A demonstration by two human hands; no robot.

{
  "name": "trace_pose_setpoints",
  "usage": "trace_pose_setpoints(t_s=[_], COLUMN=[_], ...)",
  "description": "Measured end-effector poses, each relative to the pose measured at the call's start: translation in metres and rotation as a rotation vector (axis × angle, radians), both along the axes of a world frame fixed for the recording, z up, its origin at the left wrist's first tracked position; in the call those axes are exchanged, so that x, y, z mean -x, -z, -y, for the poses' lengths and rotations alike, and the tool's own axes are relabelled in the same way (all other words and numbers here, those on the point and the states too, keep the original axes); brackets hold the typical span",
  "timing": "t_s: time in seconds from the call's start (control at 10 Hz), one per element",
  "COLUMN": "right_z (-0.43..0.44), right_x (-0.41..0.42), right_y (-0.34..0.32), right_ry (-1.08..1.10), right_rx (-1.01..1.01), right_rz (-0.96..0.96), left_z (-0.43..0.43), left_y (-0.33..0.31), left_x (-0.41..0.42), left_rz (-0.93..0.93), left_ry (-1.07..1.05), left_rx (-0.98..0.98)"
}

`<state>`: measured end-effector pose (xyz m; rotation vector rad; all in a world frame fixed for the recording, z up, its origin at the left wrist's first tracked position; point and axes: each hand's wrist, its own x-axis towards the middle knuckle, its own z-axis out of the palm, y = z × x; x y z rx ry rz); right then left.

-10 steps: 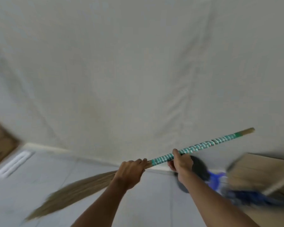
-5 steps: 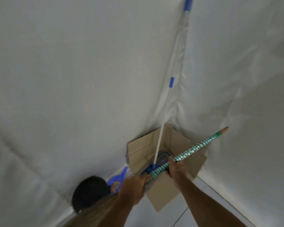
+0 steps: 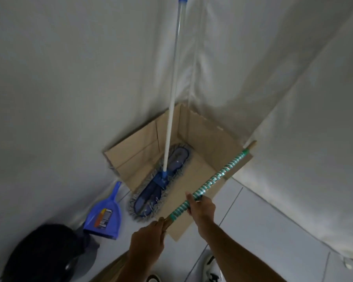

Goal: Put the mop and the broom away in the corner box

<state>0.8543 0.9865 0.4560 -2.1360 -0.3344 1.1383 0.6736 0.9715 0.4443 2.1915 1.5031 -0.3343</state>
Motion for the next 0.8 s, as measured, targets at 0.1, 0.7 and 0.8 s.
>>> trace_pose_setpoints(t_s=[0.1,0.7,0.8], right_z=[-0.044,-0.104,-0.082], right_x=[-0.002,-0.009,-0.013], right_y=[0.11,0.575,0.538], right_ry=[-0.058,-0.435,-0.604], right_rx=[0.007,0.143,0.259], right_rz=[0.006,0.092,0.109], left_z=[-0.036,-0.077,-0.073], left_y=[0.101,0.559,0.529], left_x=[-0.006,-0.026,-0.032], left_rz=[-0.005,0.023,0.075], left_ry=[-0.083,-0.324,-0.424], left_rx=[0.018,0.093,0.236])
